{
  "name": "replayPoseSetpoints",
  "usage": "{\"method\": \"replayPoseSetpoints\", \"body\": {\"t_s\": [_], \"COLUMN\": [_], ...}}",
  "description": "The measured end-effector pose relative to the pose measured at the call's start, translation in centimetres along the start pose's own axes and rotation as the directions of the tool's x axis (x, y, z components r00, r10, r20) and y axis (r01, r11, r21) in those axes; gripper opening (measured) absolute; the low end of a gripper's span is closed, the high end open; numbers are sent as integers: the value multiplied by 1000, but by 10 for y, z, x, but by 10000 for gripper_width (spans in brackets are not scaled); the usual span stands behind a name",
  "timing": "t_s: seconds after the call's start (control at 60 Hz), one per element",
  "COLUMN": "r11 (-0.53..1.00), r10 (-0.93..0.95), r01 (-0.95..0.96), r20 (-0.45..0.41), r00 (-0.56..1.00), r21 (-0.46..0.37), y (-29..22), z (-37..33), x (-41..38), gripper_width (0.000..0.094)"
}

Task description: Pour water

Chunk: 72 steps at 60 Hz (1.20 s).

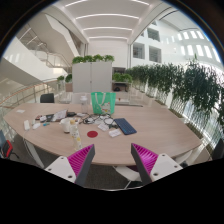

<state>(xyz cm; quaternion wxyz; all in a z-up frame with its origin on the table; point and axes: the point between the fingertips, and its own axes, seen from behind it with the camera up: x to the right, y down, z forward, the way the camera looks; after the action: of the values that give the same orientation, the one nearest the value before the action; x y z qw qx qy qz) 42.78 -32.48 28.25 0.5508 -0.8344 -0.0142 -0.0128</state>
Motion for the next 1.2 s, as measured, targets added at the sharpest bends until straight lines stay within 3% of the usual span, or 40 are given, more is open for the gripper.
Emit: {"method": "replayPoseSetpoints", "body": {"t_s": [0.133,0.217,0.433,0.683,0.8,0.967,1.017,1.05,1.2], "r11": [1000,1000,994,982,973,975,975,976,961], "r10": [-11,-3,-31,26,48,84,71,63,54], "r01": [11,4,30,-43,-60,-84,-70,-65,-49], "r20": [-57,-59,4,96,61,9,3,17,-8], "r00": [998,998,1000,995,997,996,997,998,999], "r21": [6,11,109,181,223,204,209,209,274], "y": [-4,6,31,69,68,66,63,63,53], "z": [-4,-19,3,137,219,308,325,335,350], "x": [7,-48,-124,-213,-229,-229,-228,-234,-235], "gripper_width": [792,793,794,794,791,787,692,543,457]}}
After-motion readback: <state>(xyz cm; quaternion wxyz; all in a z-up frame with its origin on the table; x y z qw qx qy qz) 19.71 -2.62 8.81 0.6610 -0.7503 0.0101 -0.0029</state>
